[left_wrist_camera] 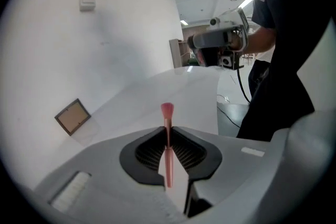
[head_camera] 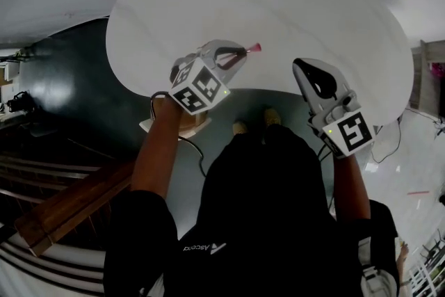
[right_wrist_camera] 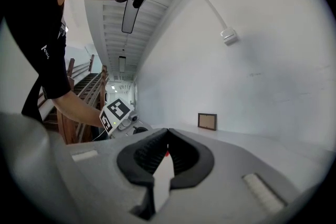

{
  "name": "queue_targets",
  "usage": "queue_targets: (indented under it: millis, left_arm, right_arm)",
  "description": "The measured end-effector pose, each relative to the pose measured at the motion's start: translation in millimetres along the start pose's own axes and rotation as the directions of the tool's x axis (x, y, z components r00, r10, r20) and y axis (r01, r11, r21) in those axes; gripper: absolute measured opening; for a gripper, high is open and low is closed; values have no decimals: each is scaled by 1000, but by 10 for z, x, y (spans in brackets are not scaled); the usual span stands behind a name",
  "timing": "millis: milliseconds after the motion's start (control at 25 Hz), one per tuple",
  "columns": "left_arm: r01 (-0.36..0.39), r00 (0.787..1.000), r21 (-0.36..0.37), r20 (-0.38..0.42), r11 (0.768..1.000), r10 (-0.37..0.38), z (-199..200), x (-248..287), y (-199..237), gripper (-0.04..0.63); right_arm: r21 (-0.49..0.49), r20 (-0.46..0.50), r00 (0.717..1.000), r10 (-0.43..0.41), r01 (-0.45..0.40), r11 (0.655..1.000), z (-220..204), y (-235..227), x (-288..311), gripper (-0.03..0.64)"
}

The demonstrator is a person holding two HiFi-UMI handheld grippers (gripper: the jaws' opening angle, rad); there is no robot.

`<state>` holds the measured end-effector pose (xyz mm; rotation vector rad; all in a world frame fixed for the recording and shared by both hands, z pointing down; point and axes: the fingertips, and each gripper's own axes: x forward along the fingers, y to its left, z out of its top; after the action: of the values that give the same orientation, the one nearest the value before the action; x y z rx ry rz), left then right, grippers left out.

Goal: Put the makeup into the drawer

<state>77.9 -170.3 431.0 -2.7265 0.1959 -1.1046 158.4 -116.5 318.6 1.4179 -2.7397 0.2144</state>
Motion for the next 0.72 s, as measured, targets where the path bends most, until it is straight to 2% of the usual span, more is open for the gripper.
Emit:
queue_targets:
  millis: [160,280,520,720]
  left_arm:
    - [-119,986,-77,111,990,127,189,-354,6,54]
    - [-205,950,-150,206,967,233,301,-679,-15,54]
    - [-337,841,-304,328,891,430,397,-1336,-90,54]
    - [-394,740,-414,387,821,550,351,-1864,-220,54]
  right_arm:
    - [-10,21,999,35,-35,999,86,140,53,3]
    - [-23,38,997,72,-71,997,157,310,108,3]
    - [-46,60,988,140,-138,989,306,665,207,3]
    - [-69,74,977,200,-195,978,390,1026,309,3]
